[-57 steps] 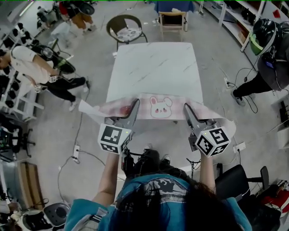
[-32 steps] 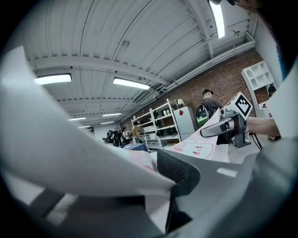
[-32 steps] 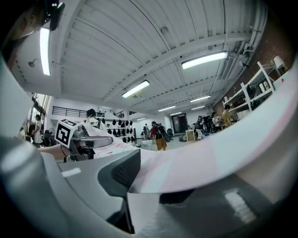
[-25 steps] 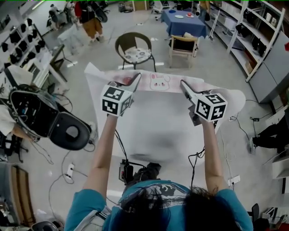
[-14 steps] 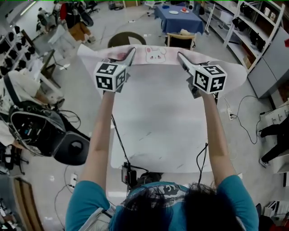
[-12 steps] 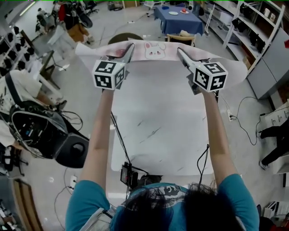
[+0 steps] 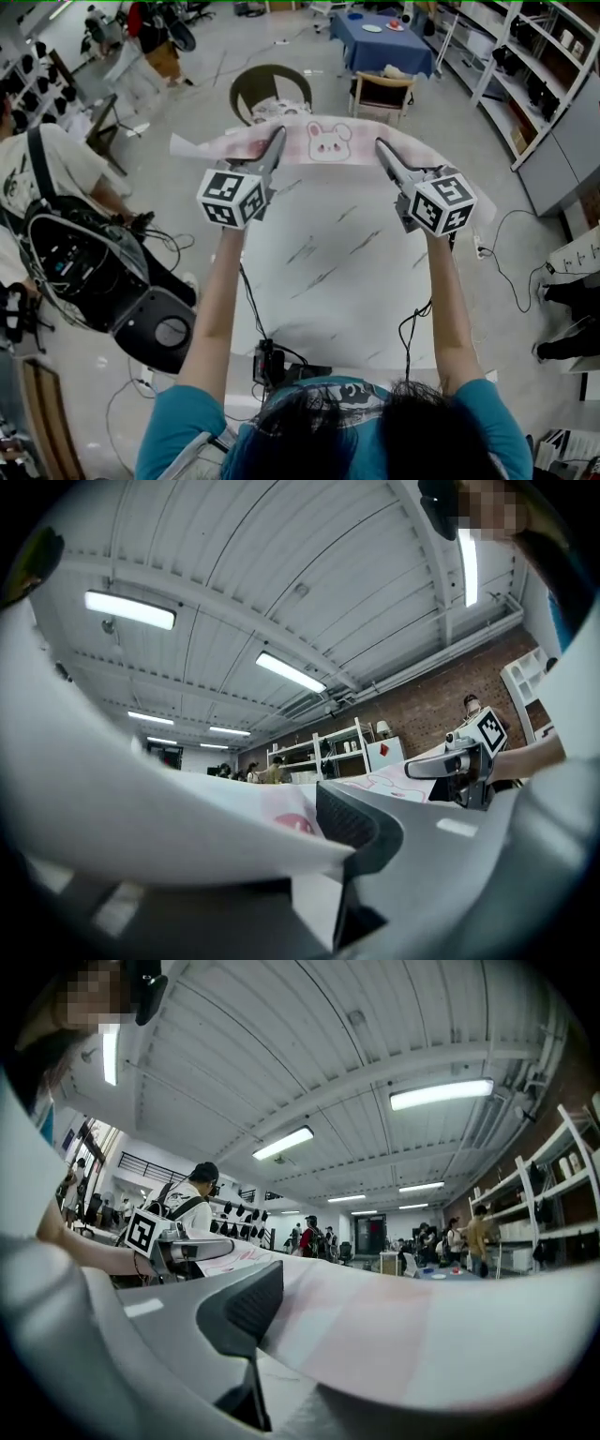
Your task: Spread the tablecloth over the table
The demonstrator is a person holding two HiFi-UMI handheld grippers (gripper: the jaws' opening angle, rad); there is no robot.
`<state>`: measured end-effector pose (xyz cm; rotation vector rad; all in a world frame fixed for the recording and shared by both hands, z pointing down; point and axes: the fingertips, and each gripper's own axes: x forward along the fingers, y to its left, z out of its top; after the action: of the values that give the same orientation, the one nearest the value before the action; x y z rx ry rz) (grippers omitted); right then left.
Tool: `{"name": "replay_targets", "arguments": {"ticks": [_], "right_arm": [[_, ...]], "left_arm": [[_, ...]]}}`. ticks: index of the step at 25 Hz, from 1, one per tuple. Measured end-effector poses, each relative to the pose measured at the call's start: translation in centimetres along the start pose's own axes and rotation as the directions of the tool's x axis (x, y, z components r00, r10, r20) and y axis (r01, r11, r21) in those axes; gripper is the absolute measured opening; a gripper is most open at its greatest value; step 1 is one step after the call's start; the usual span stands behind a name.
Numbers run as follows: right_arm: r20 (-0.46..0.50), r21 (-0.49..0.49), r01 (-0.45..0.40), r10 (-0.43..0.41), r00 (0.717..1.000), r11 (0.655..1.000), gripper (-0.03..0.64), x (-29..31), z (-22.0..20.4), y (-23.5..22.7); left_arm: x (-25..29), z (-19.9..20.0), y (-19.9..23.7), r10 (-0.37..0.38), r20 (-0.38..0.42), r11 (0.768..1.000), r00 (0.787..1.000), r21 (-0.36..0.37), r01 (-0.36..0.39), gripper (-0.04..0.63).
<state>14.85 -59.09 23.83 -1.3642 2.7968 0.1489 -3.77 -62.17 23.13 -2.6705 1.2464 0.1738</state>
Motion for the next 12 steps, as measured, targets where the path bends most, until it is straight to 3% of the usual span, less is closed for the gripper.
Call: {"name": "replay_targets", "arguments": {"ticks": [6,12], "right_arm": [[-0.075,0.195,-0.002,0.017,0.997,0.981,0.113,-4.6,-7.8,3.6],[-0.160,0.350,0.027,0.031,0.987,0.936,0.105,-9.1,-14.5,6.4]], "left_arm": [[-5.7,-7.4,-3.9,-0.013,-0.090,0.984,0.996,-0.180,-0.003,0.100],[-10.3,-13.5,-7.9,-0.029,-0.175,0.938,0.984,-0.345,-0.033,0.100]]}}
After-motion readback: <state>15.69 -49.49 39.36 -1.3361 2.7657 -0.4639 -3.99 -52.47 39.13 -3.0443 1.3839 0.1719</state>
